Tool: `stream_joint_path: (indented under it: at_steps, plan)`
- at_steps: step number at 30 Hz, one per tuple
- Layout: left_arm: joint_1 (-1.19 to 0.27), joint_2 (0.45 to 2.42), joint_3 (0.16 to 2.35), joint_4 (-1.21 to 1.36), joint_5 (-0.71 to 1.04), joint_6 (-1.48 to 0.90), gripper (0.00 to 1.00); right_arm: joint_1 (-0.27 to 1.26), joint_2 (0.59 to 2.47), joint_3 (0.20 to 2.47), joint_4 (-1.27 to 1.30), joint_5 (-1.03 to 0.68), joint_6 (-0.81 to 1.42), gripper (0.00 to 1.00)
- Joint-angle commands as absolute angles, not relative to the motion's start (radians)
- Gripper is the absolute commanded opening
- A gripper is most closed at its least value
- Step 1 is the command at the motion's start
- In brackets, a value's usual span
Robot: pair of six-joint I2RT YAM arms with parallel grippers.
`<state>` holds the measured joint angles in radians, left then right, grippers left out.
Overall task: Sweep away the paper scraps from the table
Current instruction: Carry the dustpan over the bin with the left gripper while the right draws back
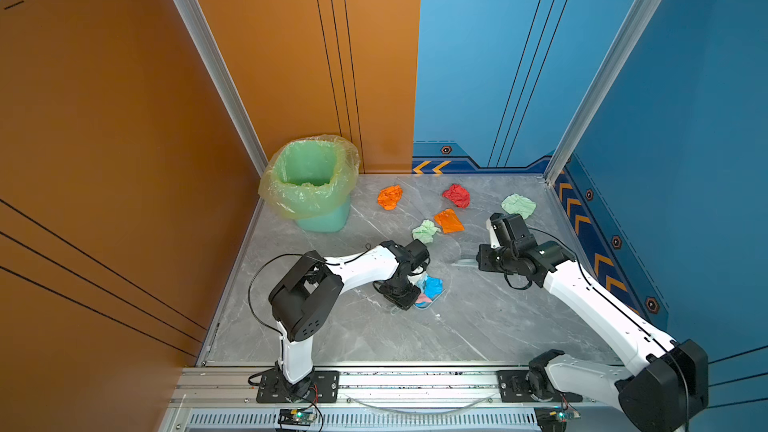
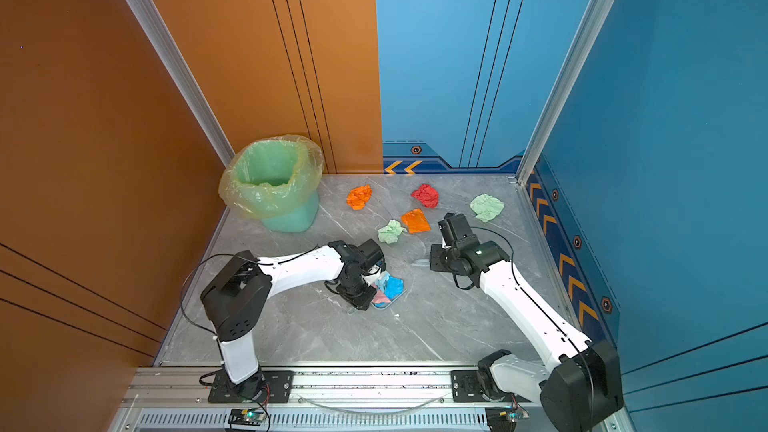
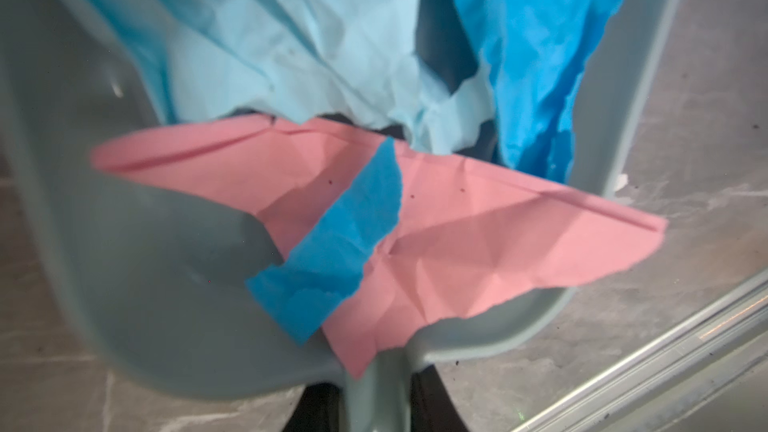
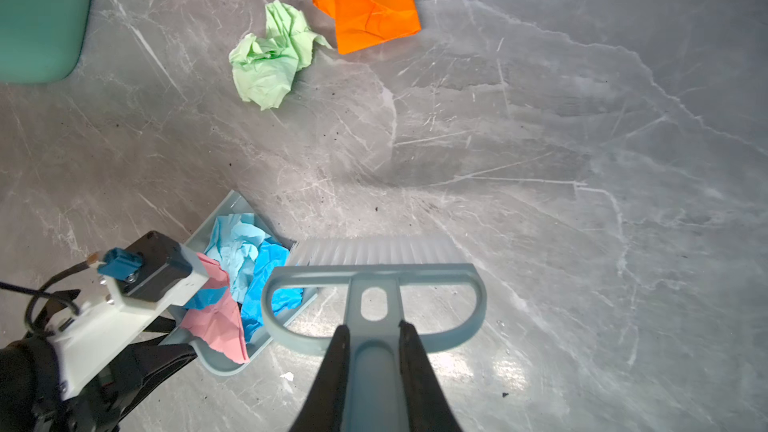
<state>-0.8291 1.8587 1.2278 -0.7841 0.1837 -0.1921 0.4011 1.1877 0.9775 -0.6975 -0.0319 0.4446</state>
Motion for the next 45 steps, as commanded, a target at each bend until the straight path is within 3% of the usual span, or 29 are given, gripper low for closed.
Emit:
stream_joint_path:
  at_steps: [1,22,45]
  plan:
    - [-0.82,1.814,1.208,-0.774,0.168,-0.207,0.0,0.373,1.161,0.95,-0.705,-0.058,0.438,0.0]
    - [-0.766,1.651,1.179,-0.783,0.131,-0.223,0.0,0.248,1.137,0.916,-0.678,-0.088,0.439,0.0]
    - [-0.611,1.536,1.461,-1.073,0.083,-0.146,0.0,0.234,1.198,0.931,-0.657,-0.115,0.423,0.0]
